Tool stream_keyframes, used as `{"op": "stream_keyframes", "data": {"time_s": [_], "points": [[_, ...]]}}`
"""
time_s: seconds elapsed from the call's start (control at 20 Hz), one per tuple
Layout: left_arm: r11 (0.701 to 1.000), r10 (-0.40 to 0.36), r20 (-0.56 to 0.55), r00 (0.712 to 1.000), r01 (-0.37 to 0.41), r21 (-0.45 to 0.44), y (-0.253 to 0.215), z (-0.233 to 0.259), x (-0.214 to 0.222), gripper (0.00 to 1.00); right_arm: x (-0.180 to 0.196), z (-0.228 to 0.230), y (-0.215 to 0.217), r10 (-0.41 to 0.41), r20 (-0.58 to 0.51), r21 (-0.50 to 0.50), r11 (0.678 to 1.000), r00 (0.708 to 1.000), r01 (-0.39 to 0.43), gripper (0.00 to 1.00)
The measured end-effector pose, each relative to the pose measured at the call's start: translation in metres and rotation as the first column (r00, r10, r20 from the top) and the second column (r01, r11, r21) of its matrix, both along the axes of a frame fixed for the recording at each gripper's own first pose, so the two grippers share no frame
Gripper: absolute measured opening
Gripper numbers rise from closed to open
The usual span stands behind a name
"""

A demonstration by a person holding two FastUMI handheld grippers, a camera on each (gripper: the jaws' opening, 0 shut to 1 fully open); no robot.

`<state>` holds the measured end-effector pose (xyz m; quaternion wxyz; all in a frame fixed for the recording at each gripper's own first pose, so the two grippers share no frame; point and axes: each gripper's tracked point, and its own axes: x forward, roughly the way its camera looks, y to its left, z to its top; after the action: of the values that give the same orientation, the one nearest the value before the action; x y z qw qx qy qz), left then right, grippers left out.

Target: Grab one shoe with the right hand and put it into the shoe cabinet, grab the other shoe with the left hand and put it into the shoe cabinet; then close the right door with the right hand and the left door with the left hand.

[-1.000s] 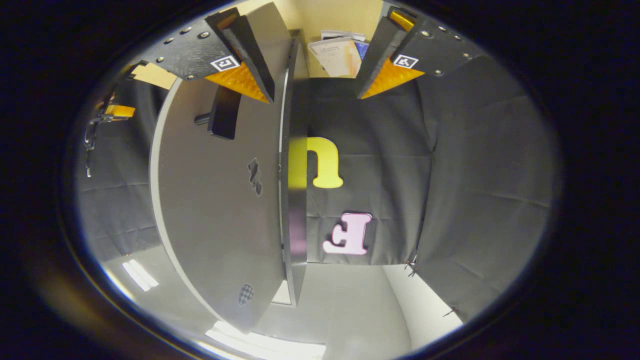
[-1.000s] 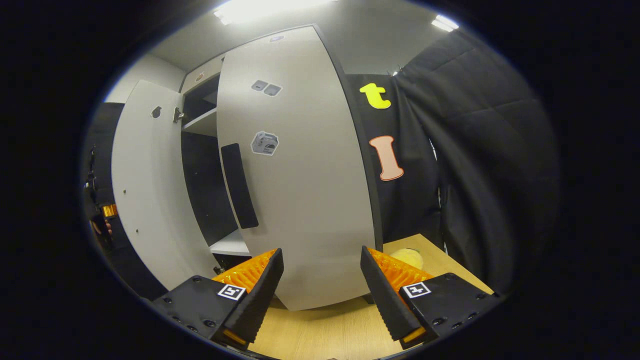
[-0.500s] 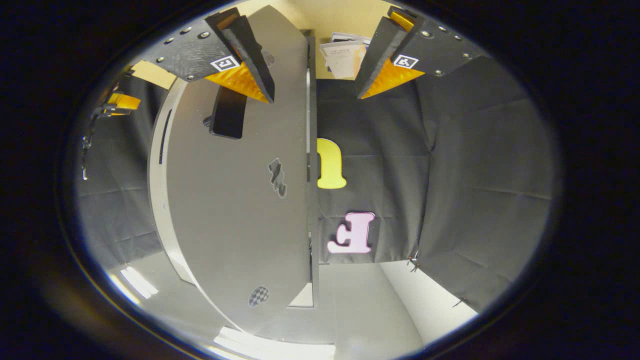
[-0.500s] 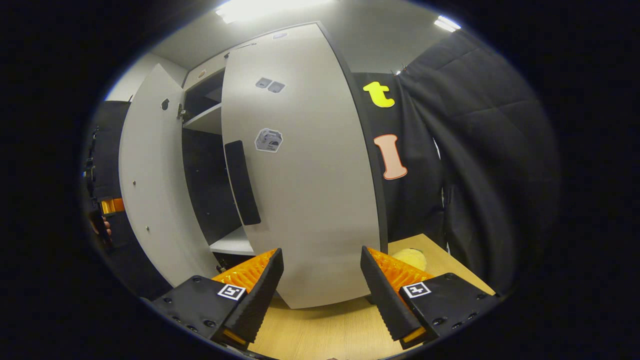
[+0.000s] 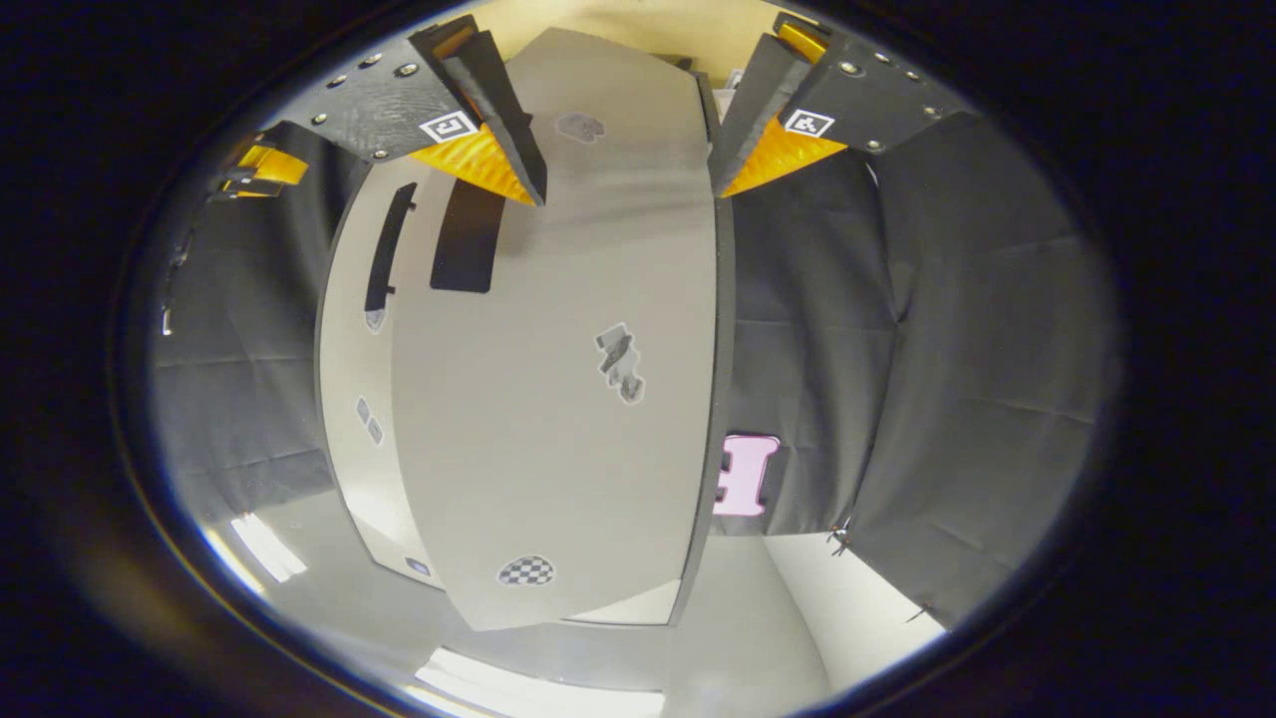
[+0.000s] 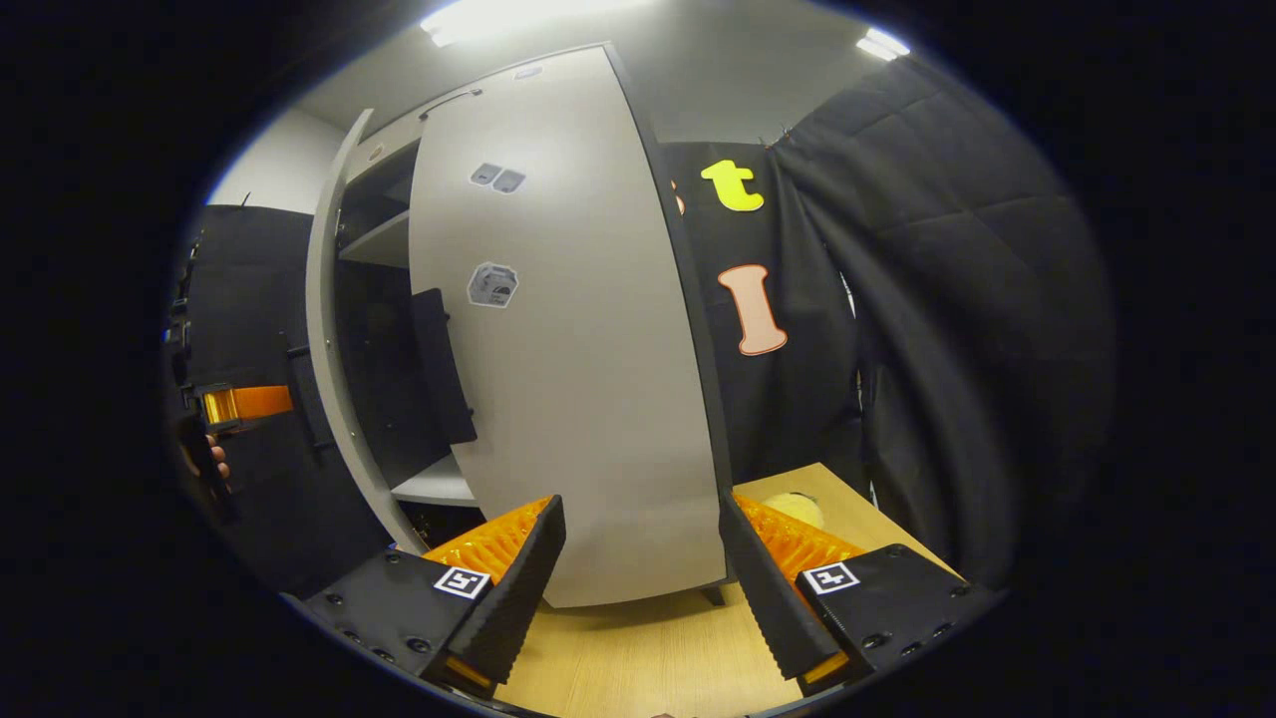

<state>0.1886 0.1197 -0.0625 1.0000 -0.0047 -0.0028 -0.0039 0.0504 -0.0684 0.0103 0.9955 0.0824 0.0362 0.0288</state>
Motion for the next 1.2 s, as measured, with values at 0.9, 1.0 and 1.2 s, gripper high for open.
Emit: {"op": "stream_keyframes", "data": {"time_s": [0.9,1.0,1.2], "points": [[0.994,0.104,0.107,0.989,-0.100,-0.041,0.030,-0.002,-0.088,1.00,-0.017,0.060,0.002,-0.104,0.102,-0.068,0.991,0.989,0.112,0.98],[0.992,0.121,0.078,0.990,-0.118,-0.049,0.031,-0.019,-0.097,1.00,-0.023,0.061,0.002,-0.116,0.111,-0.066,0.990,0.987,0.124,0.98],[0.989,0.133,0.023,0.991,-0.132,-0.062,0.028,-0.045,-0.107,1.00,-0.032,0.047,0.004,-0.121,0.086,-0.070,0.989,0.989,0.127,0.98]]}}
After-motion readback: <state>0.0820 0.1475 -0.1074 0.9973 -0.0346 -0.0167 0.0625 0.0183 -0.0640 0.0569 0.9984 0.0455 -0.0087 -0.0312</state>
